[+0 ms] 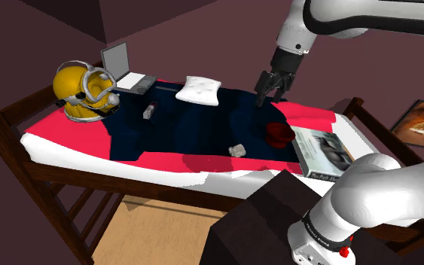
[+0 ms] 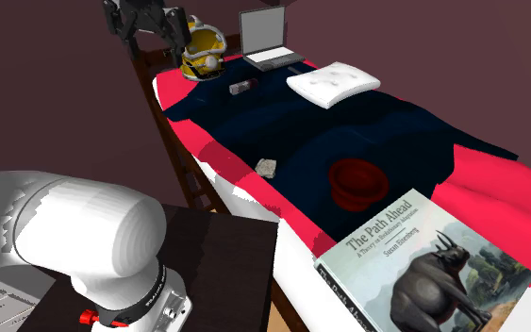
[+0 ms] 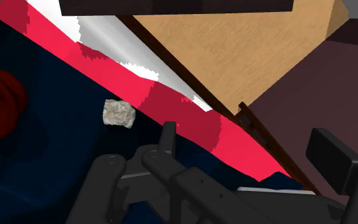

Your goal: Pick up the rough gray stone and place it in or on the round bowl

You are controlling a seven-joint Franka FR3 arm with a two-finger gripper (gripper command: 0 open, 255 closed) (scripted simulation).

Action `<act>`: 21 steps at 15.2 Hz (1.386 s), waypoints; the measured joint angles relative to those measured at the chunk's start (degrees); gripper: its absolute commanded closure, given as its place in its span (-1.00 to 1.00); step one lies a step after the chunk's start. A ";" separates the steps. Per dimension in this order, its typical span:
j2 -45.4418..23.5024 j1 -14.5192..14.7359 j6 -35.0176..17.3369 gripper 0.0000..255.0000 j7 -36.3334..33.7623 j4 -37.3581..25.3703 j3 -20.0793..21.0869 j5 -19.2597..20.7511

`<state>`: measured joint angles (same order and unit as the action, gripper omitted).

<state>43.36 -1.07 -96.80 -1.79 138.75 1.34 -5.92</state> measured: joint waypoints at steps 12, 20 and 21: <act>-17.65 0.23 -13.36 -1.00 11.61 2.26 -1.60 7.87; -34.52 -0.90 -23.42 -1.00 18.57 -0.46 -2.55 15.74; -36.91 -0.84 -24.71 -1.00 18.77 -1.04 -2.39 16.74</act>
<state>6.45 -1.91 -121.52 16.98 137.70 -1.05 10.83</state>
